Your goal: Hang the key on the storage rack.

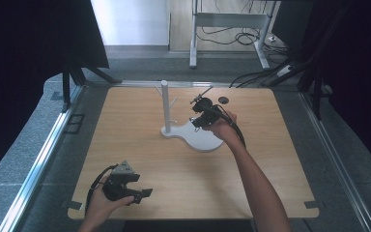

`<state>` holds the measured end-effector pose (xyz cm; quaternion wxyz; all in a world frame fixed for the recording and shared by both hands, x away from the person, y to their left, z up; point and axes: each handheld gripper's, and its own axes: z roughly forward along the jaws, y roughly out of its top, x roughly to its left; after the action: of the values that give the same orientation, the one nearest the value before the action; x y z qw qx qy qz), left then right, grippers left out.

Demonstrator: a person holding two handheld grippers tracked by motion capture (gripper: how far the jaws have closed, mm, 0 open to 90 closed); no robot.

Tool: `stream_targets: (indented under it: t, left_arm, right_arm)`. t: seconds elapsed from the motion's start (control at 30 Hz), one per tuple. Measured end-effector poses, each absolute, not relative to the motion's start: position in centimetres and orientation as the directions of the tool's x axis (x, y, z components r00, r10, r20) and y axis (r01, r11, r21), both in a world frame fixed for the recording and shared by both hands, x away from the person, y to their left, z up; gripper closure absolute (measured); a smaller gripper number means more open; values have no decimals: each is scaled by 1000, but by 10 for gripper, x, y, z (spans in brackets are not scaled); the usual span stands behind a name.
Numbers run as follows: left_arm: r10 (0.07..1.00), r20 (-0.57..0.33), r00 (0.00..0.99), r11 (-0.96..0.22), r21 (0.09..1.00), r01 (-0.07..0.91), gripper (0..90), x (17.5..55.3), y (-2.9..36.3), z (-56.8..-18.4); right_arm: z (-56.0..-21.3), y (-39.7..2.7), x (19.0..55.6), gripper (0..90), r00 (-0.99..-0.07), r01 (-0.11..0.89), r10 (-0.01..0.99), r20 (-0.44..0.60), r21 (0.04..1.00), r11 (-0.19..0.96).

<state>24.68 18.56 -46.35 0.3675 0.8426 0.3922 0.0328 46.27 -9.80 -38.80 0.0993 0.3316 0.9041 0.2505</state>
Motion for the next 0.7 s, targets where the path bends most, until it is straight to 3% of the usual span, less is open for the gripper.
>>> stream_targets:
  t: [0.7]
  left_arm:
    - [682,-239,691,-416,650,636,235,246,186,-462]
  right_arm:
    - [-386,-79,482,844,-758,555,652,-10,516,653]
